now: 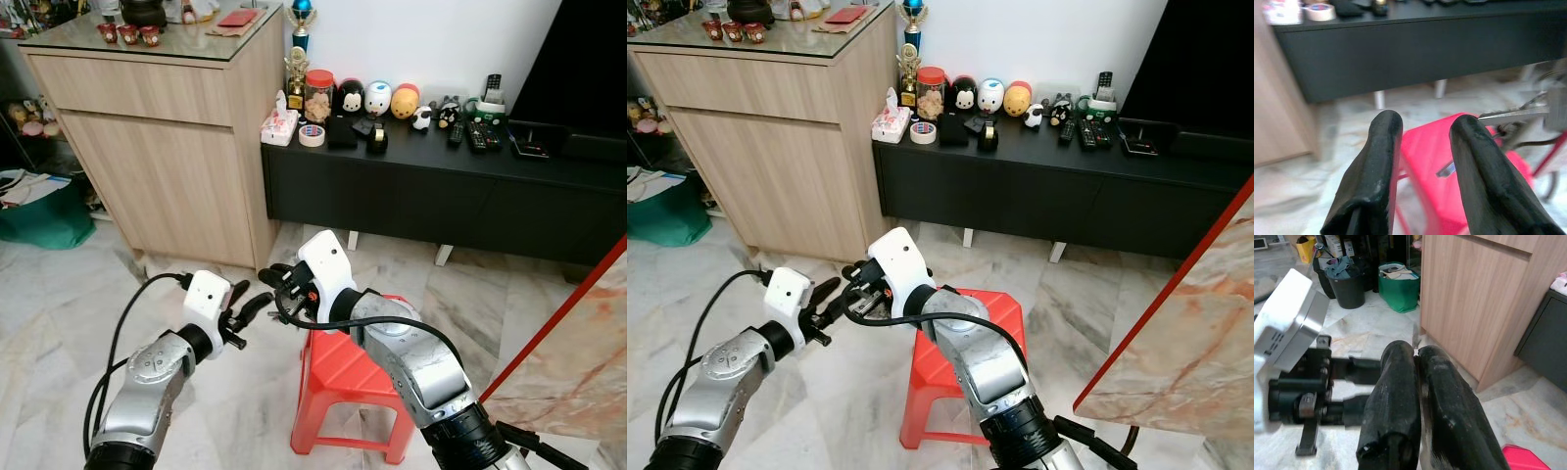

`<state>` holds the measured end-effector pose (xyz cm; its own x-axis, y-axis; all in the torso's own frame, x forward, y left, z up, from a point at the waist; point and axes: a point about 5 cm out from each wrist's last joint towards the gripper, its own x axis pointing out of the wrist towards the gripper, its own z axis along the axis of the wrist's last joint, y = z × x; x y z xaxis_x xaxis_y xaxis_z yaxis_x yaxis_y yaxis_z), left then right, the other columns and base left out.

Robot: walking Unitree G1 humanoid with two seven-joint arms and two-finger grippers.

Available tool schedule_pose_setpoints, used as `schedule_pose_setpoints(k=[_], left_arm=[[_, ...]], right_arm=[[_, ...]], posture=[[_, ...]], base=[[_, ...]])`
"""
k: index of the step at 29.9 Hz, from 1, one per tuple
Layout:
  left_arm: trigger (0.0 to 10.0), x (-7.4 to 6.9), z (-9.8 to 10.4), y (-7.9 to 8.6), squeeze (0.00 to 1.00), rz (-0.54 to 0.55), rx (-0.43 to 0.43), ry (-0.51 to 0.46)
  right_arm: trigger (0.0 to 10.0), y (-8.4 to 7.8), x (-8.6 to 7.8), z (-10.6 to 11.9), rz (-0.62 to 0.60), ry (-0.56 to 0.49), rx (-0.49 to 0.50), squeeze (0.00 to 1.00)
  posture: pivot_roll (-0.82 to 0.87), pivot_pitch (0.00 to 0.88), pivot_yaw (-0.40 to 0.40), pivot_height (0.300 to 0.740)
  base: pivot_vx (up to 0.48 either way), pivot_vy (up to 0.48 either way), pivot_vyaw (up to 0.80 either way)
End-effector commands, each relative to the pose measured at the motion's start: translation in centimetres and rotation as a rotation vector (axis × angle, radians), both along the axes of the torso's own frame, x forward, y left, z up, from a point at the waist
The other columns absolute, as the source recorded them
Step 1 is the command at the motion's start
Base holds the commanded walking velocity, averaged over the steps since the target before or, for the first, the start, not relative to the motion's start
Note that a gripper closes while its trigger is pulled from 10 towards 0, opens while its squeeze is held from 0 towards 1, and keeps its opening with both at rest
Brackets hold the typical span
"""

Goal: Hang keys on a hook

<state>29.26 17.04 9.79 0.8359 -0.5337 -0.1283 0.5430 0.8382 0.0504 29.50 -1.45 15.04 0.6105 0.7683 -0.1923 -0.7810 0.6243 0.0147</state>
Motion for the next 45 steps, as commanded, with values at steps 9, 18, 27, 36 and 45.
schedule_pose_setpoints(k=[9, 18, 27, 36, 45], left_arm=[[10.0, -0.9, 0.0, -1.3, 0.00, -0.135, -0.078, 0.050], [10.0, -1.5, 0.2, -1.5, 0.00, -0.197, -0.092, 0.079], [10.0, -1.3, -0.3, -1.2, 0.00, -0.163, -0.037, 0.082], [10.0, -1.4, -0.4, -0.9, 0.00, -0.147, -0.038, 0.085], [10.0, -1.2, 0.0, -1.2, 0.00, -0.140, -0.059, 0.049]], right_arm=[[10.0, 0.3, -0.2, 0.7, 0.022, -0.023, 0.010, 0.00], [10.0, 0.3, -0.2, 0.7, 0.025, -0.021, 0.009, 0.00], [10.0, 0.4, -0.3, 0.6, 0.037, -0.021, 0.004, 0.00], [10.0, 0.5, -0.3, 0.5, 0.044, -0.022, -0.008, 0.00], [10.0, 0.7, -0.4, 0.5, 0.055, -0.026, -0.010, 0.00]], posture=[[0.00, 0.049, -0.057, 0.740], [0.00, 0.048, -0.057, 0.740], [0.00, 0.048, -0.057, 0.740], [0.00, 0.047, -0.056, 0.740], [0.00, 0.048, -0.053, 0.740]], base=[[0.000, 0.000, 0.00], [0.000, 0.000, 0.00], [0.000, 0.000, 0.00], [0.000, 0.000, 0.00], [0.000, 0.000, 0.00]])
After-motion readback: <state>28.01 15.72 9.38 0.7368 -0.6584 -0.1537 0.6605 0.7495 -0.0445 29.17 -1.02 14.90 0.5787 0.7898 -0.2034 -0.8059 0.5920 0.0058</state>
